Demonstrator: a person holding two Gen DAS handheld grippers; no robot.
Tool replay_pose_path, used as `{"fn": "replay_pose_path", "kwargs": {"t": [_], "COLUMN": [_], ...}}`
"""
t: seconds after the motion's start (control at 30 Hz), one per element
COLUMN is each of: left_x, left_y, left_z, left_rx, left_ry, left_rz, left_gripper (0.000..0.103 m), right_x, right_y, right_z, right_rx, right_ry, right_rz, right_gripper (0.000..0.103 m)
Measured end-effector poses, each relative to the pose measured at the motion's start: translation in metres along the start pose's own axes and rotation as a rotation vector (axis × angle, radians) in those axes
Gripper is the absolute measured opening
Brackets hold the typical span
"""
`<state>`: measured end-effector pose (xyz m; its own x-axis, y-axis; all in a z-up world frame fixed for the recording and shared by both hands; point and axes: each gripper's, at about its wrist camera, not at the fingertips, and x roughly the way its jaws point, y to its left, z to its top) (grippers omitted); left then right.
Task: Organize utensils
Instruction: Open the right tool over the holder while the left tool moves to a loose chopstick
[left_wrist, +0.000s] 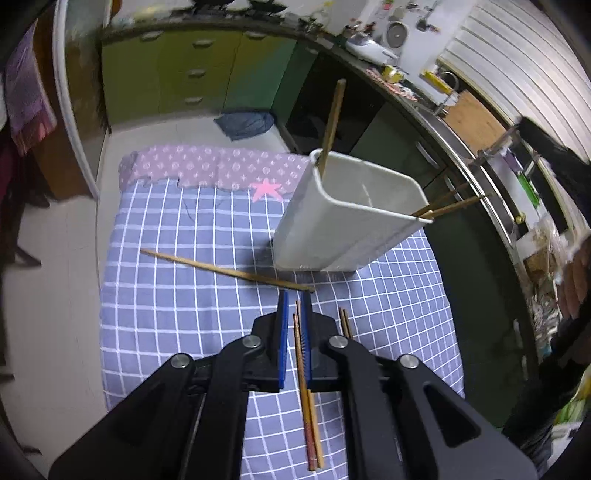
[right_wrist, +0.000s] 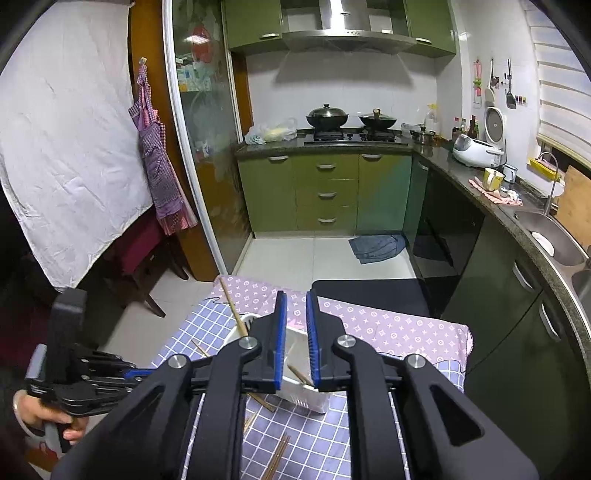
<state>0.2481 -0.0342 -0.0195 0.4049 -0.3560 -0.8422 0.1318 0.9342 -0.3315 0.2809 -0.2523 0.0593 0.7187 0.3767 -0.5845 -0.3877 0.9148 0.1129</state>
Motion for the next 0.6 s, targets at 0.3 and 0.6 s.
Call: {"fn": "replay_pose_path", "kwargs": {"t": [0.3,0.6], "left_x": [0.065,0.109], "left_y": [0.053,0.067], "left_z": [0.006,0.015], "left_rx": [-0.351,-0.584], "left_ry": [0.146,0.141], "left_rz": [0.031,0.111], "left_gripper": [0.007,0.020], "right_x": [-0.075,-0.094], "right_y": [-0.012,-0.057], "right_z": [-0.027,-0.076], "right_rx": [0.014,0.059], "right_ry": [-0.073,-0.026], "right_rz": [0.109,0.157], "right_gripper": [0.011,0.011]}}
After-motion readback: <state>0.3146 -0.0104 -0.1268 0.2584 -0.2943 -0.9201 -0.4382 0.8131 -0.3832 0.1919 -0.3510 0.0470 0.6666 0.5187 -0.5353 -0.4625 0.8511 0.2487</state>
